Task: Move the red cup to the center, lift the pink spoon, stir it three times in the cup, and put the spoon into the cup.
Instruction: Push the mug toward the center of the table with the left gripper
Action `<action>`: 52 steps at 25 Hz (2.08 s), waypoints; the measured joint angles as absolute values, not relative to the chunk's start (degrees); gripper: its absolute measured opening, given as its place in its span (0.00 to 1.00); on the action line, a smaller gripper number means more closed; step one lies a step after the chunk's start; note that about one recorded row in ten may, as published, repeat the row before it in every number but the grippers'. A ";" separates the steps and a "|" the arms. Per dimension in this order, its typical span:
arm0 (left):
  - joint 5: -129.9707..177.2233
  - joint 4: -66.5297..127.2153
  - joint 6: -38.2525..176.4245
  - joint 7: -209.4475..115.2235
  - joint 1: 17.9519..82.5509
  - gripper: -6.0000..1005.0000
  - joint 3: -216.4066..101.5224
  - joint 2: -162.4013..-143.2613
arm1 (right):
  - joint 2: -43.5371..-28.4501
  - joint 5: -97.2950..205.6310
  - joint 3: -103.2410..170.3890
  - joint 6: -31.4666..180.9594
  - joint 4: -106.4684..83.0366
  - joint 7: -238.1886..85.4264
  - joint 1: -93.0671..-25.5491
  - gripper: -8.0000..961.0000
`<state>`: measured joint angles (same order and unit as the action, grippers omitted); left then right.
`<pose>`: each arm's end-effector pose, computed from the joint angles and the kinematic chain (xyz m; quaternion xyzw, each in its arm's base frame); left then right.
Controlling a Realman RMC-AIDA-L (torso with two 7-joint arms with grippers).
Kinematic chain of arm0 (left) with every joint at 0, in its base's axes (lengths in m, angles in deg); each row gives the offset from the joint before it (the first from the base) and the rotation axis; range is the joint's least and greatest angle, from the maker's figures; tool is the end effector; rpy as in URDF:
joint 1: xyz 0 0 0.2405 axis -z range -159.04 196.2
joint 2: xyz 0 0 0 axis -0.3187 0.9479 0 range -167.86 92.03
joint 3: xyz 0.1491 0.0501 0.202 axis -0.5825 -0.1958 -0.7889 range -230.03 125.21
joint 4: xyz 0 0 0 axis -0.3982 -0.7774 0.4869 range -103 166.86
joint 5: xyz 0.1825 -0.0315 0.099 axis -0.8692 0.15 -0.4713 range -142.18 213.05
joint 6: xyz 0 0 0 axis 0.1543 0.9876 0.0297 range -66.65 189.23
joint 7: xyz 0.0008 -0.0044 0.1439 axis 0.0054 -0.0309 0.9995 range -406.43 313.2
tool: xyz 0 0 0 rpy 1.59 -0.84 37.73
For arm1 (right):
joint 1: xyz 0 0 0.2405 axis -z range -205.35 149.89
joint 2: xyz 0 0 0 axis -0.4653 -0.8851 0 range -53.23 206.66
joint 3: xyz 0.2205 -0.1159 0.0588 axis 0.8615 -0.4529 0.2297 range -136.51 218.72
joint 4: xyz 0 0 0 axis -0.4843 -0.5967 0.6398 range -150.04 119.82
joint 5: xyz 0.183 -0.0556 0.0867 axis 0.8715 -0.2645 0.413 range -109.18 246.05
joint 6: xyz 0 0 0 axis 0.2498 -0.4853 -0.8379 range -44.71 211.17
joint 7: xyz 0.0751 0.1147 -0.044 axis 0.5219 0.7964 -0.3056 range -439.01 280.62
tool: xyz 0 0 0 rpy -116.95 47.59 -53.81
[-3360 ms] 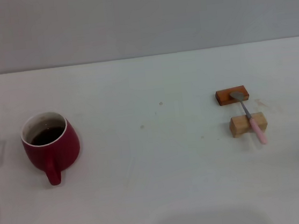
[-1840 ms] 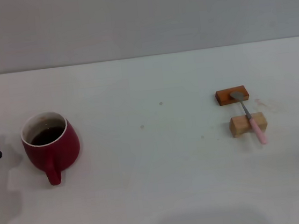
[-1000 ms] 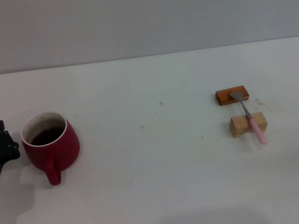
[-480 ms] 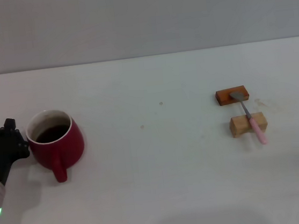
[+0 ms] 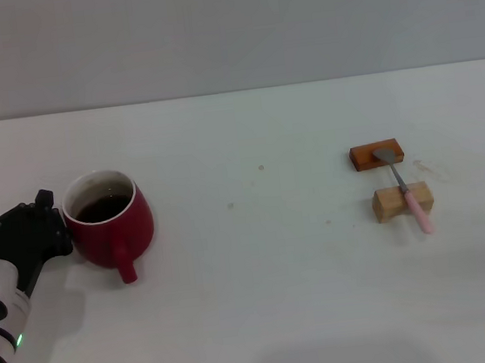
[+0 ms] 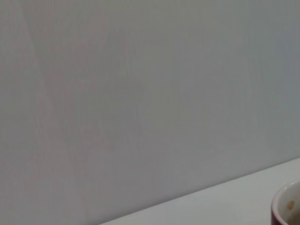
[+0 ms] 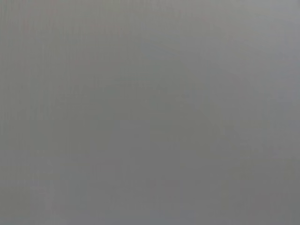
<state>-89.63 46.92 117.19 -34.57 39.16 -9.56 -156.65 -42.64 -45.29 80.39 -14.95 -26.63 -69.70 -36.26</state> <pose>-0.3504 0.3106 -0.0418 -0.7434 -0.2004 -0.1457 0.6212 0.3517 0.2151 0.0382 -0.5370 0.1732 0.4038 0.7201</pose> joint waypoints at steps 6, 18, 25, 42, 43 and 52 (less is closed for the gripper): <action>-89.62 47.14 117.08 -34.57 39.27 0.03 -11.02 -156.65 | -42.64 -45.29 80.39 -14.95 -26.63 -69.70 -36.34 0.83; -89.62 47.38 116.40 -34.65 40.38 0.04 -13.95 -156.71 | -42.68 -45.29 80.39 -14.94 -26.62 -68.58 -36.64 0.83; -89.63 47.96 116.39 -35.06 40.66 0.05 -15.69 -156.75 | -42.65 -45.29 80.39 -14.94 -26.63 -68.54 -36.70 0.83; -89.63 50.48 115.28 -35.24 42.81 0.06 -21.05 -156.92 | -42.64 -45.29 80.39 -14.94 -26.62 -68.47 -36.53 0.83; -89.62 50.75 115.04 -35.24 42.95 0.06 -21.38 -156.92 | -42.63 -45.29 80.39 -14.94 -26.63 -68.47 -36.52 0.83; -89.50 50.93 114.79 -34.75 43.42 0.06 -22.81 -156.96 | -42.63 -45.29 80.39 -14.94 -26.62 -68.47 -36.48 0.83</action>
